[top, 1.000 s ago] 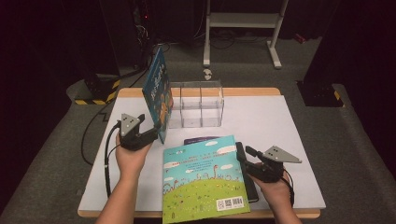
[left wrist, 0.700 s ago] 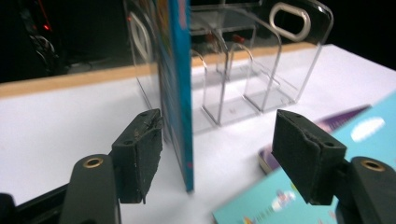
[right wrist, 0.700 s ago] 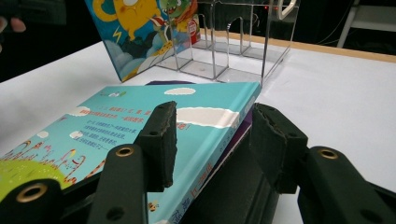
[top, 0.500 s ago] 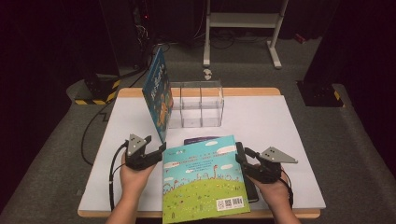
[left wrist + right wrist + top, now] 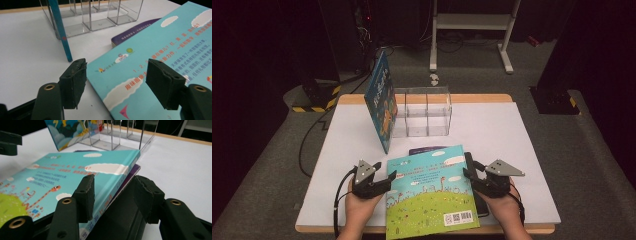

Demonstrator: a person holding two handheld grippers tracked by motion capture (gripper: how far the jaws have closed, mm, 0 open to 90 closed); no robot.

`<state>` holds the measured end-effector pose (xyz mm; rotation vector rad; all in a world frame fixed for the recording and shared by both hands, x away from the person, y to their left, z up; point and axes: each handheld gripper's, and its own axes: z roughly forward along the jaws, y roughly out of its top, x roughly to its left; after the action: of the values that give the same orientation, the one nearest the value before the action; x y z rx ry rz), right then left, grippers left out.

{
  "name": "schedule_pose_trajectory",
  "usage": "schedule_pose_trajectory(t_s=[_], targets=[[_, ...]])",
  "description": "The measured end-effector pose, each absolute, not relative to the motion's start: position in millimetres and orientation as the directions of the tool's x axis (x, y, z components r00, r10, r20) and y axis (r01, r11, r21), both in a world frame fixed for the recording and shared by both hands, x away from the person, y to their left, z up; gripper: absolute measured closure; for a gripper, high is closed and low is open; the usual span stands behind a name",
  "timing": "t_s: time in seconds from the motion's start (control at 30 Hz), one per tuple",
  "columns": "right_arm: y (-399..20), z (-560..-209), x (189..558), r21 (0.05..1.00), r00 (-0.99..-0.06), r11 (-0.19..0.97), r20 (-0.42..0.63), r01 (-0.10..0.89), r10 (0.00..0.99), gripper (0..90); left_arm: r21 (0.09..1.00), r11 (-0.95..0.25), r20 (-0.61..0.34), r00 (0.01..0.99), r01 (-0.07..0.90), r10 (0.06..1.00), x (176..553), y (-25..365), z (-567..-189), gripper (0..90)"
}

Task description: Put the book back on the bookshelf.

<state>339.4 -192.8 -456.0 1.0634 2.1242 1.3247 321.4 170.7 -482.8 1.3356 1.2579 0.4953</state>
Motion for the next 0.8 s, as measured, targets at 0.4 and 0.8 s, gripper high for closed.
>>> schedule_pose_trajectory(t_s=[0.4,0.8], targets=[[-192,-465,332,0.863,-0.592,0.303,-0.006,0.404,0.806,50.8,0.861,0.309,-0.453,0.333,0.404,0.827,310,176,-488,32.4],[-198,-473,332,0.875,-0.599,0.261,0.040,0.408,0.800,51.2,0.828,0.317,-0.489,0.321,0.462,0.811,300,168,-492,26.8]])
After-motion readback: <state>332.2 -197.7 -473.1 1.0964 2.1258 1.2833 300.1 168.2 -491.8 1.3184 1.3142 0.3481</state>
